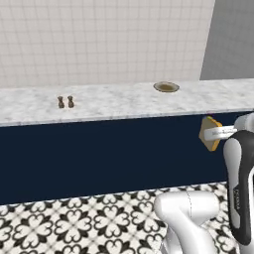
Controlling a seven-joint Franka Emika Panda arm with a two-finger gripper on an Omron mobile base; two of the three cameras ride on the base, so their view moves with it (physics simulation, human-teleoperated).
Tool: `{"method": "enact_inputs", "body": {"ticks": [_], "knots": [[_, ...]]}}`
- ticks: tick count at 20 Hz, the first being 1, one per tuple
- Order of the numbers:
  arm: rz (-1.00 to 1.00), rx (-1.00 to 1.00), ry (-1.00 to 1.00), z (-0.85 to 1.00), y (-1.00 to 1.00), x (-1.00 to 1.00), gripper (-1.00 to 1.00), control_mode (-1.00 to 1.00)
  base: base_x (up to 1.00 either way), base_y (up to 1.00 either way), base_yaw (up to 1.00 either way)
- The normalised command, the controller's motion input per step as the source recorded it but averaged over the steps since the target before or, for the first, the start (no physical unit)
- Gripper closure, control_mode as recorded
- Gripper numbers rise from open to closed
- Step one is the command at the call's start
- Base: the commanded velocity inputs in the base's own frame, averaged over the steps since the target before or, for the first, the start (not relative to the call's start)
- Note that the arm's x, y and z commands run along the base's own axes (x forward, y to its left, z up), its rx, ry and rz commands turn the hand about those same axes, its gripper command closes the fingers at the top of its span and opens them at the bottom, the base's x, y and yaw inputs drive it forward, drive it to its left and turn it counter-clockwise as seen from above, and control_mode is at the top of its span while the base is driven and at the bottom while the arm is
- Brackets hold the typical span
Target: Start the toaster. Once the lever pops up, take the bread to the plate on the dining counter.
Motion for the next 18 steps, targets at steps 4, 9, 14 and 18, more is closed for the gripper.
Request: {"method": "enact_inputs", "body": {"ticks": [4,9,14,18], "knots": [[0.00,0.00,0.00,0.00,0.00,0.00,1.00,1.00,1.00,-0.54,0.00],[0.00,0.00,0.00,0.00,0.00,0.00,1.00,1.00,1.00,-0.39,0.01],[0.00,0.00,0.00,0.00,0.00,0.00,1.00,1.00,0.75,-0.46,0.03],[0.00,0.00,0.00,0.00,0.00,0.00,1.00,1.00,0.46,-0.61,0.00]]}}
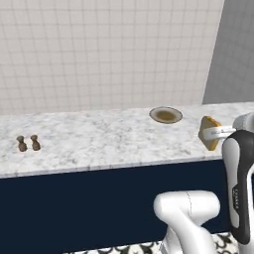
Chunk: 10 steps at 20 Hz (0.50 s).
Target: Start the toaster. Once the lever pops up, take the bread to the plate on the dining counter.
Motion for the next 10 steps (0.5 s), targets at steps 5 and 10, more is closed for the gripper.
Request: {"method": "enact_inputs", "body": {"ticks": [5,10], "knots": [[0.00,0.00,0.00,0.00,0.00,0.00,1.00,1.00,0.54,-0.30,0.00],[0.00,0.00,0.00,0.00,0.00,0.00,1.00,1.00,0.70,-0.05,0.00]]}}
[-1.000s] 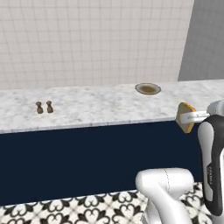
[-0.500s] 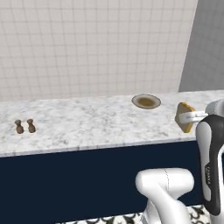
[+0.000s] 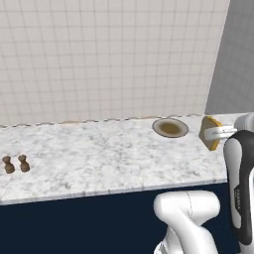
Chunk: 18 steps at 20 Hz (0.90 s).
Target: Start the toaster. Once the lever pops up, take the bread to the plate on the dining counter.
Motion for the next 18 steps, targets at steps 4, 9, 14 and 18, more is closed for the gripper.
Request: {"method": "enact_inputs", "body": {"ticks": [4,9,14,18], "knots": [[0.00,0.00,0.00,0.00,0.00,0.00,1.00,1.00,0.54,-0.14,0.00],[0.00,0.00,0.00,0.00,0.00,0.00,1.00,1.00,0.38,-0.05,0.00],[0.00,0.00,0.00,0.00,0.00,0.00,1.00,1.00,0.01,-0.01,0.00],[0.00,0.00,0.00,0.00,0.00,0.00,1.00,1.00,0.00,0.00,0.00]]}}
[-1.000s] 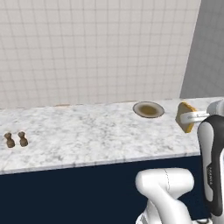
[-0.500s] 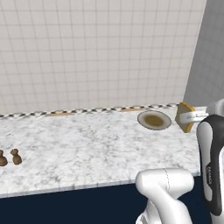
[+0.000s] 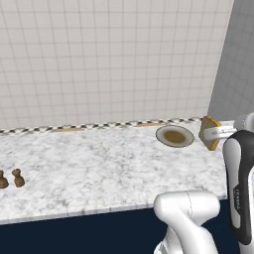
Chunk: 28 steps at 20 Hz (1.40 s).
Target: Start the toaster. Once the lever pops up, take the bread to the plate on the dining counter.
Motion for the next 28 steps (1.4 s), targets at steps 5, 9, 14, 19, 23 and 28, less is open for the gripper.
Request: {"method": "enact_inputs", "body": {"ticks": [5,9,14,19,23,28], "knots": [[0.00,0.00,0.01,0.00,-0.02,0.15,1.00,-1.00,0.01,0.00,0.00],[0.03,0.00,0.02,0.00,-0.36,0.78,1.00,-1.00,0.00,0.00,0.00],[0.12,0.00,0.00,-0.12,-0.13,0.99,1.00,-1.00,0.00,0.00,0.00],[0.19,0.19,0.00,-0.29,0.00,0.74,1.00,-1.00,0.00,0.00,0.00],[0.09,0.04,0.00,-0.11,-0.10,0.33,1.00,-1.00,0.00,0.00,0.00],[0.03,-0.05,0.00,-0.02,0.00,0.24,1.00,-1.00,0.00,0.00,0.00]]}}
